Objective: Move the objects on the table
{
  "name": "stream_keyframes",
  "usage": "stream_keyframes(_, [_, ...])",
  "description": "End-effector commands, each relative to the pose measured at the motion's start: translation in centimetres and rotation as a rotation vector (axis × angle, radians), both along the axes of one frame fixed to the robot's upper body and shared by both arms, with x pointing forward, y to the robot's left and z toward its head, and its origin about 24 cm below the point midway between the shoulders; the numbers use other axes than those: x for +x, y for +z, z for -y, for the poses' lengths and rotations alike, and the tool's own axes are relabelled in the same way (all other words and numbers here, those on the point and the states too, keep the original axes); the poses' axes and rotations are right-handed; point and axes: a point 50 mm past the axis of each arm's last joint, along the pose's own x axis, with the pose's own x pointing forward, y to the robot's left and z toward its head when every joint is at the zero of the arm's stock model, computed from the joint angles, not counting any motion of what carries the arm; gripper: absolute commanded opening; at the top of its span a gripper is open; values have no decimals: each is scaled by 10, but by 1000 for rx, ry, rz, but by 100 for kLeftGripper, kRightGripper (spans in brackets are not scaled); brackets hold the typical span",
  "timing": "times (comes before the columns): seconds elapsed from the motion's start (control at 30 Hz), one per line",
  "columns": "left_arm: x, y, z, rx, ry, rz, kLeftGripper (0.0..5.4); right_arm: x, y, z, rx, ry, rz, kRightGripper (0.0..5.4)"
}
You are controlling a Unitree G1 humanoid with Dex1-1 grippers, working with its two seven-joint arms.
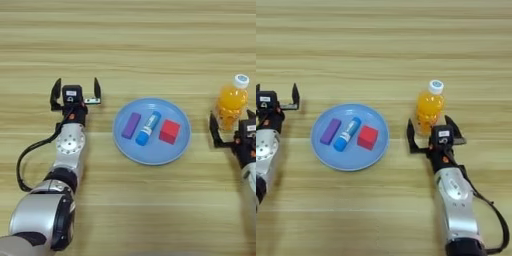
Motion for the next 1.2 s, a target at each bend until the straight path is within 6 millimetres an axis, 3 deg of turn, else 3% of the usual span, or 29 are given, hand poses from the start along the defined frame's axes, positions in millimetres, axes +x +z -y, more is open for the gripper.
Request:
stream_keyframes(0.03, [4,3,6,6,-10,0,540,-10,0,7,2,-2,-25,537])
stream_keyframes(0.33, [5,4,8,7,-10,-1,540,-36,-6,9,-1,49,-114,537])
stream_keyframes(0.63, [5,4,10,10,-12,0,540,-57,3,-10,0,286,-164,537])
stream_keyframes(1.2, [5,4,11,10,-12,-1,540,-52,41,-35,-92,543,51,537])
